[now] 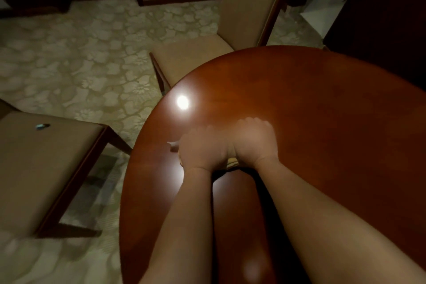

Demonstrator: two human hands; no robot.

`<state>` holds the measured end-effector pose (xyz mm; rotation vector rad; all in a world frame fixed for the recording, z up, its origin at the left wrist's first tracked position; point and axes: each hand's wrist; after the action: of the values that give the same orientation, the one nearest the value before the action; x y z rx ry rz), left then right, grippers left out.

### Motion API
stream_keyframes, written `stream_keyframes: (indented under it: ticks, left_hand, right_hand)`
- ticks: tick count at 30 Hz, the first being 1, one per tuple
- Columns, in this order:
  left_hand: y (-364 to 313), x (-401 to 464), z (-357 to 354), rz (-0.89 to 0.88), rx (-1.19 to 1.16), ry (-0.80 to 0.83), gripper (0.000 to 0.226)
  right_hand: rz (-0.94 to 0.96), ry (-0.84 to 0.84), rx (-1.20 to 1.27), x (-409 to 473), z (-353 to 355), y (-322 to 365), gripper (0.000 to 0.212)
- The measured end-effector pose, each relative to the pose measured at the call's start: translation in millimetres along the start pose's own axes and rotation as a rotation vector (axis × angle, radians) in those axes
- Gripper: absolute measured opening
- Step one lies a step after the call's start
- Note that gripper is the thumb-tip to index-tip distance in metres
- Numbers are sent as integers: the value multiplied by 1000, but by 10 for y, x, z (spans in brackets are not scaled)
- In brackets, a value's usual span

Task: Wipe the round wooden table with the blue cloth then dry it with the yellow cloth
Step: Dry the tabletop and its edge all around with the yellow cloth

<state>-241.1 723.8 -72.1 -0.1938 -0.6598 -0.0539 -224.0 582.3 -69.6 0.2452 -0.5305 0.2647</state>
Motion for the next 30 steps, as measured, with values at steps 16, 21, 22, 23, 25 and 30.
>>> stream_keyframes:
  ticks: [16,21,22,23,25,30]
  left_hand:
    - [-1423,-1834,1322,-75,-20,236,30]
    - [-1592,-1777,1206,-140,-48,227,30]
    - [-1587,-1757,1169,-150,-58,227,30]
    - [-1578,-1730,1132,-159,-69,224,30]
    - [-1572,-1643,1045,-178,-93,224,29]
    - [-1630,-1324,749,-195,-130,194,27]
  right_hand:
    - [-14,139,-73,-2262,1505,-372,32]
    - [-16,92,-64,-2320,1564,-598,33]
    - [-20,80,-52,-2308,1544,-622,34]
    - [-27,66,-37,-2292,1521,-642,34]
    - [-38,32,-10,-2229,1465,-692,34]
    - [-78,-11,-4,-1927,1322,-920,34]
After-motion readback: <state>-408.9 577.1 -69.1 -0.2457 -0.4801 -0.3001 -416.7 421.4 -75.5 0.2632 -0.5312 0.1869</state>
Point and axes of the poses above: each hand's wrist, its own x-axis towards the middle knuckle, its own z-axis out of the back of the hand, y = z × x, and after that the axes turned 10 degrees about -y, right-handed
